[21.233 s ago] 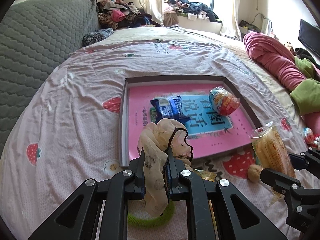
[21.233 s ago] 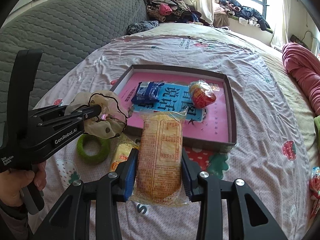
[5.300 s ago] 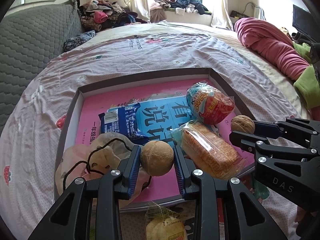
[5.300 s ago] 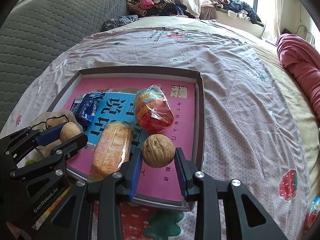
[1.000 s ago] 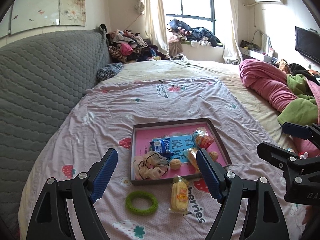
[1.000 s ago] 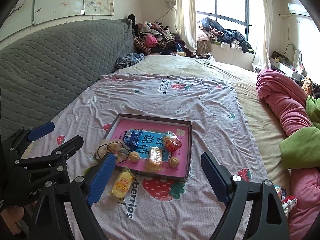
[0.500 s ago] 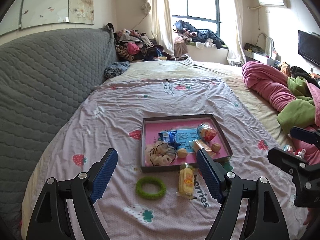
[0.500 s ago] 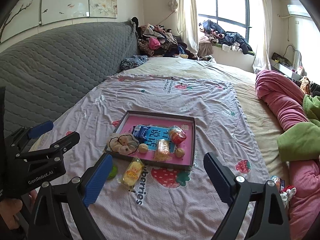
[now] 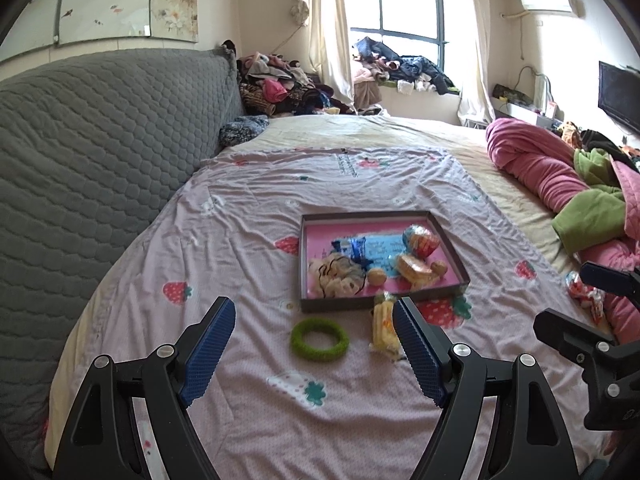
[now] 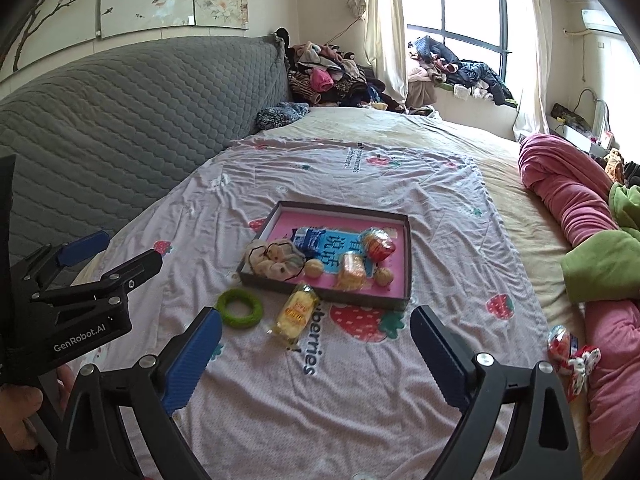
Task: Organize objects
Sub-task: 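Move the left gripper toward the green ring while the right gripper approaches the yellow bread package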
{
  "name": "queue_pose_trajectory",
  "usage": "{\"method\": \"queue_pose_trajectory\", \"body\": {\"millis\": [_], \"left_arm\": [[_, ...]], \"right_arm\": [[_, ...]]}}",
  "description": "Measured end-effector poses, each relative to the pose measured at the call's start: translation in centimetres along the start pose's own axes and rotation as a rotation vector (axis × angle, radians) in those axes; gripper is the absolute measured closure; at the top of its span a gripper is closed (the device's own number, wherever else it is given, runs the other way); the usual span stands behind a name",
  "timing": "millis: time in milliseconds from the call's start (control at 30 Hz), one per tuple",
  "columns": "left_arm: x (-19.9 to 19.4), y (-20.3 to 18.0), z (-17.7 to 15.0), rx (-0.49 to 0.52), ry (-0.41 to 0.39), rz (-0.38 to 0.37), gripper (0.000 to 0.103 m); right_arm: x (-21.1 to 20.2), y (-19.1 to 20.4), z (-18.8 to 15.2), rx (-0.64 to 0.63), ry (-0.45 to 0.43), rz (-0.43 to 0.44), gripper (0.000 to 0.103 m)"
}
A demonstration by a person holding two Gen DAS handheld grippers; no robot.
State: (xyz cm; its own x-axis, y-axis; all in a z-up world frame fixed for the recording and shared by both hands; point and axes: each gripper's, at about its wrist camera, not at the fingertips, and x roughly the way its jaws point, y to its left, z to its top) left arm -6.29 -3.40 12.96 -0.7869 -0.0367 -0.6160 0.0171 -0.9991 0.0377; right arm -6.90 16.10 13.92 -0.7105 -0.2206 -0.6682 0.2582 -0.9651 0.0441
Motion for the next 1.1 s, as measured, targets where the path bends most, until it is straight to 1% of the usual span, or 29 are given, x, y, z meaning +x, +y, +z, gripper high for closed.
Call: {"method": "queue_pose_trajectory", "body": {"millis": [233, 533, 667, 1100], "left_arm": [[-0.3, 1.2, -2.2, -0.021, 0.019, 0.004, 0.021], [-0.5, 2.2, -4.1, -0.041, 0.033, 0.011, 0.021], [-0.4, 2.6, -4.8, -0.054, 0.036, 0.008, 0.021], [2.2, 3.5, -7.2, -0.059, 0.085, 0.002, 0.021]], "right_arm": [[-0.1, 1.4, -1.7, 0.0, 0.011, 0.017, 0.007], [0.3, 3.2, -3.2, -0.02, 0.034, 0.036, 0.007], [0.7, 3.7, -4.0, -0.034, 0.052, 0.031, 0.007], [3.1, 4.4, -5.7, -0.031, 0.088, 0.02, 0.007]]}}
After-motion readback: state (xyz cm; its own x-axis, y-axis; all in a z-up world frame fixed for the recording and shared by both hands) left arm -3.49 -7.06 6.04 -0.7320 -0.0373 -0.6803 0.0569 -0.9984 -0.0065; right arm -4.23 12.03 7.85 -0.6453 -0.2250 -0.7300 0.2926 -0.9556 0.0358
